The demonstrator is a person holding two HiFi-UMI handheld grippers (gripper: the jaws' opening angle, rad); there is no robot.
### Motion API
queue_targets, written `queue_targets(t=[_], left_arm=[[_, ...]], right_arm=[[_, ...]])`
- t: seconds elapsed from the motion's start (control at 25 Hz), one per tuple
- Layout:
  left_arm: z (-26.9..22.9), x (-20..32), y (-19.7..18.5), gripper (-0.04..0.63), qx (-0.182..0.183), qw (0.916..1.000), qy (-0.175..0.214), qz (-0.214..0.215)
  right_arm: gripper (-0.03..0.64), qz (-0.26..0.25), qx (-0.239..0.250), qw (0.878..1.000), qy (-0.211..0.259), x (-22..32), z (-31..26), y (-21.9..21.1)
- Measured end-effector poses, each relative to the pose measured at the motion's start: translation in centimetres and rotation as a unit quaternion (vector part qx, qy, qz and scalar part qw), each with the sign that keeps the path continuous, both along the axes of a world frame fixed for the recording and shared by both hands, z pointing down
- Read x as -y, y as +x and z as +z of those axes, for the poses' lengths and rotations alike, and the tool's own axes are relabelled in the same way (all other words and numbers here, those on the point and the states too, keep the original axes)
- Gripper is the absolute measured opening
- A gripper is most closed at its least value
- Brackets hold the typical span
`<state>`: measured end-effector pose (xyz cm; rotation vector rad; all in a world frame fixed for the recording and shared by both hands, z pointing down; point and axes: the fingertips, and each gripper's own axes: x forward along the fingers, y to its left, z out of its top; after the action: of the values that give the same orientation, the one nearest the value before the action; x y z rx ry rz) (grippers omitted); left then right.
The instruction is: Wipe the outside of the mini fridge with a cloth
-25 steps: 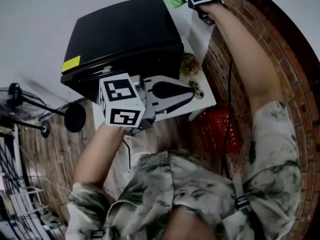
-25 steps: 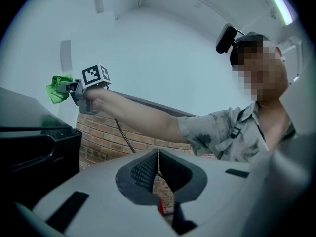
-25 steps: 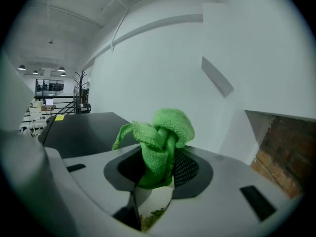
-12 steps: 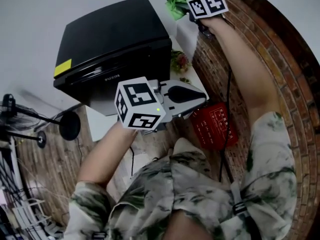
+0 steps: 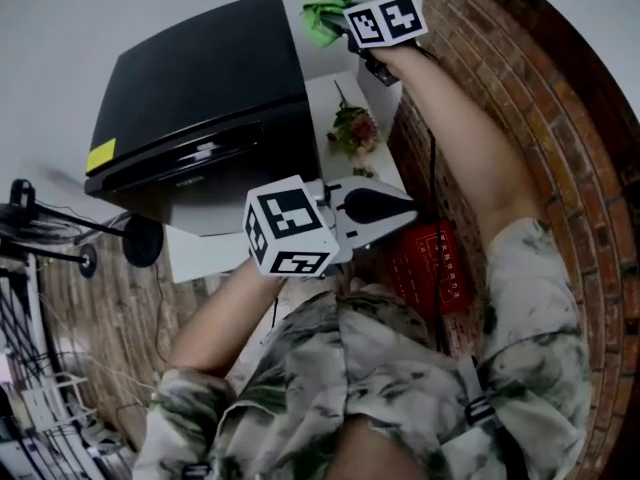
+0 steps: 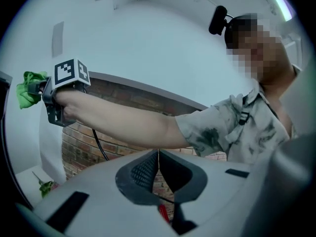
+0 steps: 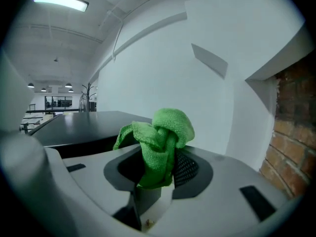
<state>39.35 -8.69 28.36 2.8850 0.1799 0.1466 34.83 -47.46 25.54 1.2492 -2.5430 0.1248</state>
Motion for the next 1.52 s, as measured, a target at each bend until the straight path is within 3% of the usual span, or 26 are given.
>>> queue_targets(t=[0.28, 0.48, 1.0, 1.28, 1.52], left_arm=[[-0.2, 2.7, 2.1, 0.028, 0.002, 0.9990, -0.002, -0.044], [0.2, 3.5, 2.3, 0.028, 0.008, 0.9981, 0.000, -0.062], [1.5, 4.3, 1.5, 0.028, 0.018, 0.9966, -0.019, -0.078], [2.1, 4.1, 0.8, 0.028, 0.023, 0.9960, -0.024, -0.083], [2.6, 3.8, 0.2, 0.028, 0.030, 0.9953, -0.029, -0.088]], right_arm=[[0.150, -0.022, 0.041, 0.999, 0.002, 4.0, 0.3, -2.0], [0.150, -0.026, 0.053, 0.998, -0.016, 5.2, 3.5, -3.0], [0.150, -0.012, 0.074, 0.991, -0.108, 4.5, 16.1, -3.9], [0.150, 0.001, 0.054, 0.988, -0.146, 3.5, 24.4, -4.0], [0.150, 0.009, 0.033, 0.976, -0.214, 0.9, 31.9, -4.3]])
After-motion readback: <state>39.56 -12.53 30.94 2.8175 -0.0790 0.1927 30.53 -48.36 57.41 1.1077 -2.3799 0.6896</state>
